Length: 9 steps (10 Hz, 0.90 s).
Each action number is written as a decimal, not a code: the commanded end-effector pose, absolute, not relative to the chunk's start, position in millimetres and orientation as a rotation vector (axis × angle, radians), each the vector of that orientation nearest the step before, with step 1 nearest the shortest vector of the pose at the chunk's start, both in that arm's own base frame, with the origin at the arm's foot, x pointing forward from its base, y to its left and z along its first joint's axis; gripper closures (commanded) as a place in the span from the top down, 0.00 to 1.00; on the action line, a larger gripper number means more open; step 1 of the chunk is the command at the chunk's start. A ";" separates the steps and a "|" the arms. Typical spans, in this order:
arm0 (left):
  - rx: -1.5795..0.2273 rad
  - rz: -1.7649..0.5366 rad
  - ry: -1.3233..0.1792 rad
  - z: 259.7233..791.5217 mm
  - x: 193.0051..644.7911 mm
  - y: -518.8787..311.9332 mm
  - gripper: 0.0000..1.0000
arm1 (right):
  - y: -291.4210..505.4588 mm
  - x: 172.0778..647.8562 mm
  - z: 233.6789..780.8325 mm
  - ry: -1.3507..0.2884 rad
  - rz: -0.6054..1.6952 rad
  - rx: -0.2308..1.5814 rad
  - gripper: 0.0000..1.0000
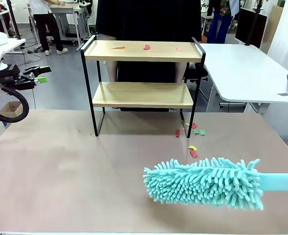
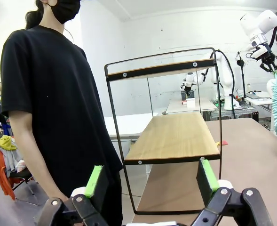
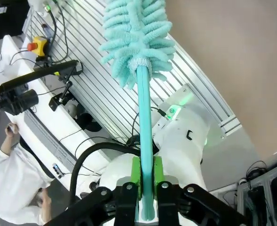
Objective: Clean the shelf.
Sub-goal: Clean the specific section of the Shelf indicated by the human with the Duster.
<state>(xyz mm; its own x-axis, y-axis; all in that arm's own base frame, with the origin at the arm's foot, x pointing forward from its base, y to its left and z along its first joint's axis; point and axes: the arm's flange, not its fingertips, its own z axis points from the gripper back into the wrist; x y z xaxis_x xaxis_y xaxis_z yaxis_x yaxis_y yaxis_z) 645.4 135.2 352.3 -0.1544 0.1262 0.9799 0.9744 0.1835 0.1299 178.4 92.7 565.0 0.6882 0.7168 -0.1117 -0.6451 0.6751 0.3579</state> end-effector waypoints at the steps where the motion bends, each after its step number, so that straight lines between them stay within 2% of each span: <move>1: -1.101 -1.113 -1.505 354.7 643.2 135.6 1.00 | 98.8 177.1 568.9 0.246 0.766 0.323 0.13; 9: -1.101 -1.113 -1.505 354.7 643.2 135.6 1.00 | 98.8 177.1 568.9 0.246 0.766 0.323 0.13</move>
<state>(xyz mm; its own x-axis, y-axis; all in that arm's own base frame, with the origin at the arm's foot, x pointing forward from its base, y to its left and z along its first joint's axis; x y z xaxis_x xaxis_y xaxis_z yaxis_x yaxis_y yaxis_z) 645.4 135.2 352.3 -0.1544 0.1262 0.9799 0.9744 0.1835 0.1299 177.2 96.4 565.2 0.6853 0.7201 -0.1088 -0.6469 0.6705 0.3632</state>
